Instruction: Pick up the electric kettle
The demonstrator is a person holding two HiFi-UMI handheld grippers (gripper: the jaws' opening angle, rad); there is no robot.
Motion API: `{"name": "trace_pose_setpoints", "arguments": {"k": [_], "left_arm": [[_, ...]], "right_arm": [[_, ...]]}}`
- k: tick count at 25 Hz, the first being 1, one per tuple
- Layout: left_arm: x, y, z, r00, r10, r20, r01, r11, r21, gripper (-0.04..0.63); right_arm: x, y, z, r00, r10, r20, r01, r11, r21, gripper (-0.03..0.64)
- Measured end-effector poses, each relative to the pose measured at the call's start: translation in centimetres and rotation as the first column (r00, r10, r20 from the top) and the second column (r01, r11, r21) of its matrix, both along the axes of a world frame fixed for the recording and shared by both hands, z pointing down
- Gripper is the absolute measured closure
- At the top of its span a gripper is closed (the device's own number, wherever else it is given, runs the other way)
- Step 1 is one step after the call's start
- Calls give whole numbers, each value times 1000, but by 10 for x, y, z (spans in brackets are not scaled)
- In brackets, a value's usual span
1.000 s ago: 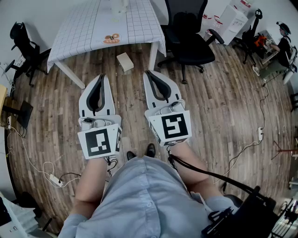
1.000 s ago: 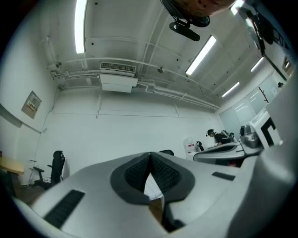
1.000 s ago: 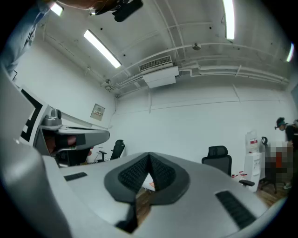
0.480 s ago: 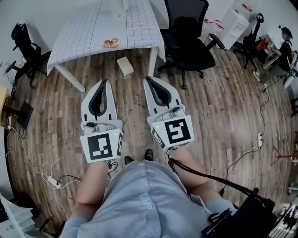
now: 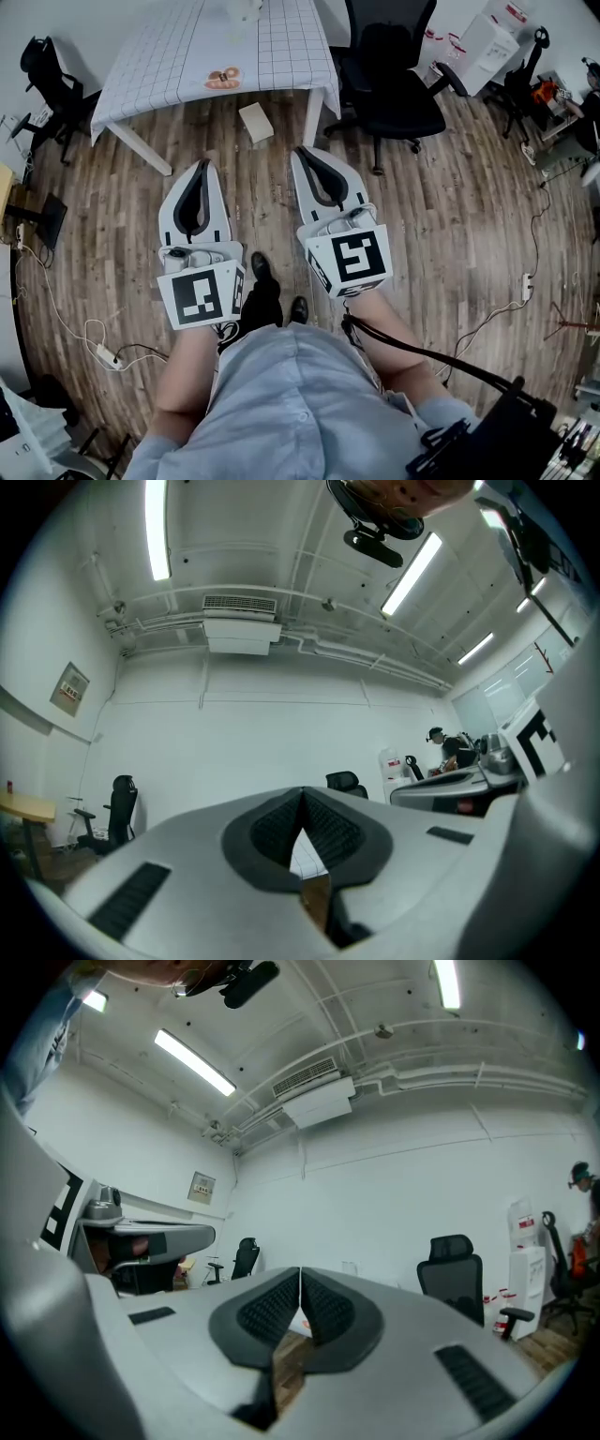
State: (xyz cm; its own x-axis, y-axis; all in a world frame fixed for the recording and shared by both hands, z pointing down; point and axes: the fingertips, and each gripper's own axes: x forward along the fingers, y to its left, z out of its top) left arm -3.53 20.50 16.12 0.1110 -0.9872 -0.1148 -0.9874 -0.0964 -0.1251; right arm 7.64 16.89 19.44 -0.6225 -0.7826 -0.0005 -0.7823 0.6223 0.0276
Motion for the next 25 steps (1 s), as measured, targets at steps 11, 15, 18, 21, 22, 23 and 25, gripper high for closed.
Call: {"name": "trace_pose_setpoints", "arguments": {"k": [11, 15, 18, 21, 22, 23, 25], "left_arm": [[-35, -129, 14, 999, 39, -22, -39, 999, -4, 595], [-55, -177, 12, 998, 55, -23, -55, 998, 17, 595], [-71, -205, 15, 998, 60, -23, -59, 998, 35, 595], [-87, -229, 19, 998, 58, -35, -57, 998, 26, 595], [-89, -236, 21, 997, 59, -40, -58, 998, 20, 595], [-91, -241, 24, 997, 63, -42, -62, 998, 15, 595], [-90, -253, 28, 996, 73, -43, -73, 997, 9, 595]], "right_arm": [[-34, -126, 21, 999, 36, -8, -36, 999, -31, 614], [-56, -173, 20, 999, 46, -9, -47, 999, -15, 614], [-71, -202, 23, 998, 53, -14, -53, 999, 7, 614], [-84, -227, 18, 998, 59, -19, -58, 998, 18, 614], [-86, -233, 17, 998, 60, -21, -60, 998, 20, 614], [-88, -239, 17, 998, 63, -22, -63, 998, 21, 614], [-88, -252, 16, 997, 73, -21, -72, 997, 24, 614]]}}
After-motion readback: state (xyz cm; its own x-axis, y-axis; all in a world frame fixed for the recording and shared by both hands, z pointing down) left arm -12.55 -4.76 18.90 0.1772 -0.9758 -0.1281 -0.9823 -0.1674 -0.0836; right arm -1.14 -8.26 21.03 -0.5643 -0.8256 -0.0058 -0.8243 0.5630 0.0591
